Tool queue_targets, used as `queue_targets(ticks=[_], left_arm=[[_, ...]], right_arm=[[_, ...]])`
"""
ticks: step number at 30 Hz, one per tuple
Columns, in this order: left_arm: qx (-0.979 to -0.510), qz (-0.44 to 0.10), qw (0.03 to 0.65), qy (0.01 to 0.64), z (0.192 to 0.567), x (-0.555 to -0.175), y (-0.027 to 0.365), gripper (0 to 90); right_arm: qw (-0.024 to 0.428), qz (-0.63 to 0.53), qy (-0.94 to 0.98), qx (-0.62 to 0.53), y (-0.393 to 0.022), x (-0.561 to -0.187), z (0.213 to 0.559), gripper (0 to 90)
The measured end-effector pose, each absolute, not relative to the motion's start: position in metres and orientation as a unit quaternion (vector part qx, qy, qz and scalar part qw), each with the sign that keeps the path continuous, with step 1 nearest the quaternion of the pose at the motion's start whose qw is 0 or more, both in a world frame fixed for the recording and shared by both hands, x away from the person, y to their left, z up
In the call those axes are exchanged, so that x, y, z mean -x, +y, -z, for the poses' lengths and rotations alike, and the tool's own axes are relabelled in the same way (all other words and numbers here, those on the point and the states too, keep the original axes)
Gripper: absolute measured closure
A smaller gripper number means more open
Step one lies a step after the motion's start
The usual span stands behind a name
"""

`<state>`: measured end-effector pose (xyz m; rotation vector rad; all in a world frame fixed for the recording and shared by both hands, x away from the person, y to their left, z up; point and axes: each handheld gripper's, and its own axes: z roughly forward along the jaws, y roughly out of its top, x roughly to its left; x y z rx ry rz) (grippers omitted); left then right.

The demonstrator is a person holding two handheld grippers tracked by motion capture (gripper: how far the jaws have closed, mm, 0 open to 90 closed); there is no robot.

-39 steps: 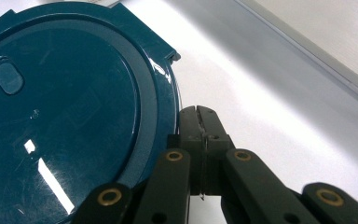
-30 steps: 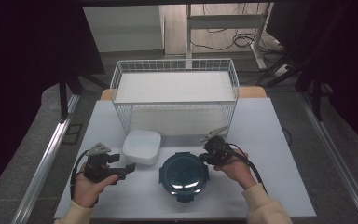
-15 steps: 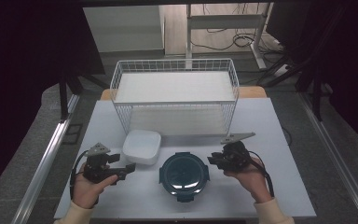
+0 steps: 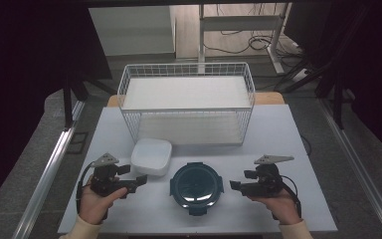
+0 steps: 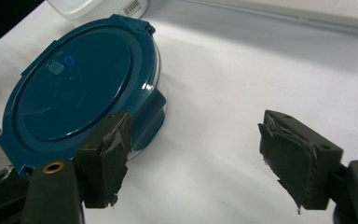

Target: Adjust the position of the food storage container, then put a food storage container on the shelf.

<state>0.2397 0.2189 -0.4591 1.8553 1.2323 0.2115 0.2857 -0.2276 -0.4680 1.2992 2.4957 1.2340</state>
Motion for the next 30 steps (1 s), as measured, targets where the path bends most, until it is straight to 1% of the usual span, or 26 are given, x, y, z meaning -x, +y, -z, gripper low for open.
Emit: queue_targets(ticks=[4,18,25,29,30], left_arm=[[-0.738,-0.075,0.442,0.505,0.46,-0.239,0.217,18.8],[-0.727,-0.051,0.454,0.513,0.46,-0.238,0.207,17.7],[-0.72,-0.028,0.472,0.509,0.464,-0.238,0.2,20.5],[-0.721,-0.023,0.469,0.509,0.467,-0.239,0.196,22.1],[-0.719,-0.007,0.471,0.51,0.47,-0.239,0.193,22.2]], right_arm=[[0.025,-0.407,0.812,-0.418,-0.226,-0.286,0.47,21.6],[0.017,-0.417,0.808,-0.415,-0.223,-0.283,0.466,19.3],[0.008,-0.417,0.808,-0.416,-0.219,-0.283,0.468,18.3],[0.003,-0.414,0.808,-0.418,-0.217,-0.284,0.47,18.0],[0.002,-0.415,0.808,-0.418,-0.217,-0.284,0.47,17.9]])
